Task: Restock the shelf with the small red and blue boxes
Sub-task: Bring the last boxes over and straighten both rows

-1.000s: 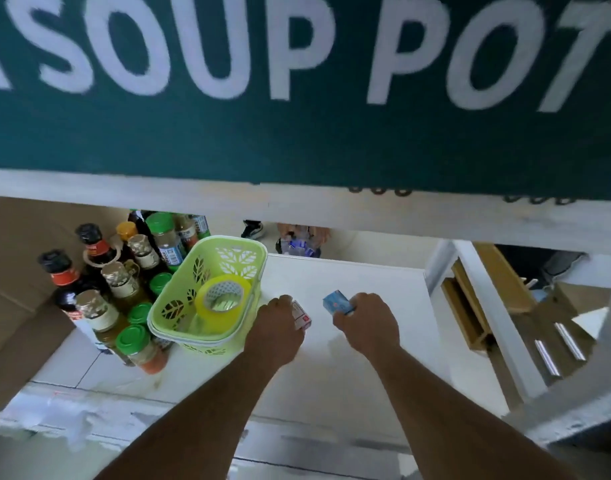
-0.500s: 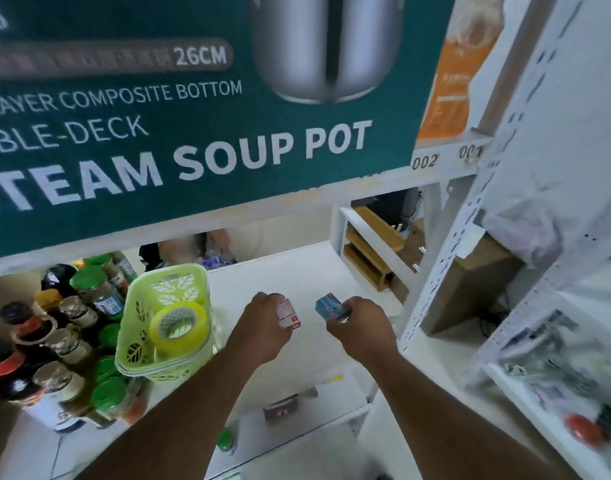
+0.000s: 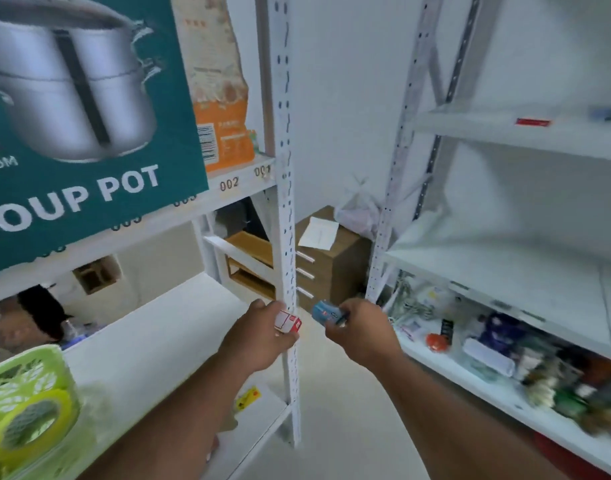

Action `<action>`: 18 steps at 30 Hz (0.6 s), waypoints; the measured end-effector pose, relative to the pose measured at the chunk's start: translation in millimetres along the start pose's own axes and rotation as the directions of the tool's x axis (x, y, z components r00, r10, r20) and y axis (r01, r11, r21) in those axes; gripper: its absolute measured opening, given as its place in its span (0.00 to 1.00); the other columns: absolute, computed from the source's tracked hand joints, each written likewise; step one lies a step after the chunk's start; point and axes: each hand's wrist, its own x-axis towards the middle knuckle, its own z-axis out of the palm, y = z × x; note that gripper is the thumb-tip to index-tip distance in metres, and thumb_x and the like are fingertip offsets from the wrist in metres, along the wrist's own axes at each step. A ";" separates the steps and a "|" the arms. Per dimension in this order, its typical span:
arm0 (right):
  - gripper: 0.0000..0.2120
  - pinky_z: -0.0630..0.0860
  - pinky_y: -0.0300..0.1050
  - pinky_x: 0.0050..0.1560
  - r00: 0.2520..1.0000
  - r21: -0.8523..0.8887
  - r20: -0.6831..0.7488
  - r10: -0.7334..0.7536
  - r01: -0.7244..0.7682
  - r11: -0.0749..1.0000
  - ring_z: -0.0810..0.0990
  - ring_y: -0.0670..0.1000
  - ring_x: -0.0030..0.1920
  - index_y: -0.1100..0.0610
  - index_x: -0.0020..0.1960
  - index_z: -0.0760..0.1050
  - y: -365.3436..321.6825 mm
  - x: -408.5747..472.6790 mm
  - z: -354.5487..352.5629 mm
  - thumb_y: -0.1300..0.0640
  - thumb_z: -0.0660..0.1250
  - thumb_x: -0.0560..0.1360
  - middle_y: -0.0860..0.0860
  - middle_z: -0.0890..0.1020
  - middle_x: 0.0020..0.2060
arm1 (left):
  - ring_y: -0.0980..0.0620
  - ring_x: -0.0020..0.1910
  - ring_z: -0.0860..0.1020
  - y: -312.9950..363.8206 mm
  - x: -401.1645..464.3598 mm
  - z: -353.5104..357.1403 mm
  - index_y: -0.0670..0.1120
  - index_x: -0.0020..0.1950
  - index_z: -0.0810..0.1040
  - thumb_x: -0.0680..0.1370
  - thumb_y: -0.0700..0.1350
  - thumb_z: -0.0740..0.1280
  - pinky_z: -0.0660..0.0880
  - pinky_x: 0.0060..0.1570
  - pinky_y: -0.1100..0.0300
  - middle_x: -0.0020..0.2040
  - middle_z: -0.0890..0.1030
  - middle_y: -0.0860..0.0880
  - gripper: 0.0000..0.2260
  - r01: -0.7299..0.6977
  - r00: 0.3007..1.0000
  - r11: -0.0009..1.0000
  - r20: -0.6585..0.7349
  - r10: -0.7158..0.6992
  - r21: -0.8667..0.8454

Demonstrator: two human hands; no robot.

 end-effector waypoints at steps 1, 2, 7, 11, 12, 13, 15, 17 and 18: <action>0.12 0.83 0.51 0.40 0.999 0.002 -0.028 0.021 -0.020 1.000 0.82 0.50 0.38 0.51 0.48 0.81 10.3 -3.4 -12.2 0.46 0.71 0.68 0.49 0.84 0.42 | 0.50 0.61 0.76 14.8 2.4 5.3 0.53 0.72 0.68 0.75 0.59 0.70 0.76 0.57 0.56 0.63 0.71 0.51 0.28 -0.013 1.000 1.000 0.011 0.014 -0.023; 0.13 0.83 0.50 0.41 0.998 -0.002 -0.053 0.038 -0.038 0.999 0.82 0.50 0.39 0.51 0.49 0.81 21.0 -6.9 -24.2 0.46 0.71 0.68 0.49 0.84 0.43 | 0.50 0.62 0.76 29.5 4.4 10.9 0.53 0.71 0.68 0.74 0.60 0.70 0.76 0.58 0.56 0.64 0.71 0.51 0.28 -0.025 0.999 0.999 0.019 0.026 -0.044; 0.13 0.81 0.46 0.37 0.985 0.019 -0.119 0.121 -0.120 0.993 0.82 0.49 0.38 0.52 0.51 0.82 72.5 -25.6 -87.7 0.48 0.71 0.69 0.49 0.84 0.42 | 0.52 0.56 0.76 102.9 11.8 32.5 0.55 0.63 0.72 0.71 0.66 0.70 0.78 0.53 0.53 0.60 0.74 0.54 0.25 -0.138 0.989 0.990 0.056 0.137 0.006; 0.08 0.73 0.41 0.30 0.977 0.033 -0.169 0.133 -0.129 0.991 0.77 0.46 0.32 0.51 0.46 0.81 110.7 -42.4 -138.9 0.49 0.71 0.70 0.47 0.81 0.35 | 0.53 0.45 0.77 165.7 7.9 41.8 0.55 0.52 0.72 0.71 0.66 0.68 0.77 0.43 0.53 0.47 0.77 0.53 0.19 -0.235 0.970 0.970 0.074 0.231 0.052; 0.06 0.72 0.42 0.30 0.974 0.034 -0.180 0.137 -0.133 0.990 0.76 0.46 0.31 0.51 0.43 0.80 119.4 -46.0 -150.6 0.50 0.72 0.70 0.47 0.80 0.33 | 0.53 0.45 0.77 181.1 6.3 44.5 0.54 0.53 0.73 0.72 0.64 0.69 0.76 0.43 0.54 0.47 0.77 0.53 0.18 -0.266 0.963 0.962 0.070 0.262 0.057; 0.05 0.72 0.42 0.31 0.972 0.035 -0.188 0.142 -0.138 0.990 0.76 0.47 0.30 0.50 0.42 0.79 127.7 -49.2 -161.5 0.50 0.72 0.69 0.47 0.79 0.32 | 0.53 0.46 0.77 196.0 4.8 47.7 0.53 0.54 0.74 0.73 0.63 0.70 0.75 0.43 0.54 0.49 0.77 0.53 0.18 -0.295 0.955 0.954 0.064 0.291 0.061; 0.04 0.78 0.45 0.33 0.967 0.046 -0.197 0.161 -0.155 0.987 0.80 0.49 0.32 0.50 0.42 0.79 144.1 -54.2 -182.4 0.51 0.72 0.69 0.47 0.81 0.33 | 0.53 0.46 0.76 221.8 4.5 55.7 0.53 0.55 0.74 0.73 0.60 0.71 0.74 0.41 0.57 0.50 0.76 0.53 0.16 -0.342 0.939 0.939 0.064 0.339 0.045; 0.06 0.79 0.46 0.33 0.962 0.031 -0.214 0.168 -0.165 0.986 0.81 0.50 0.34 0.51 0.44 0.81 161.7 -58.4 -203.2 0.52 0.72 0.68 0.48 0.82 0.35 | 0.55 0.47 0.76 244.1 6.3 65.0 0.53 0.56 0.76 0.74 0.56 0.72 0.71 0.39 0.61 0.51 0.76 0.54 0.15 -0.366 0.928 0.931 0.076 0.365 -0.003; 0.07 0.77 0.44 0.29 0.962 0.019 -0.217 0.166 -0.165 0.986 0.81 0.49 0.33 0.51 0.45 0.81 170.8 -60.4 -213.8 0.52 0.71 0.69 0.48 0.82 0.36 | 0.54 0.49 0.77 254.7 7.9 69.9 0.53 0.58 0.76 0.74 0.53 0.73 0.71 0.41 0.61 0.52 0.76 0.54 0.15 -0.380 0.921 0.925 0.084 0.381 -0.022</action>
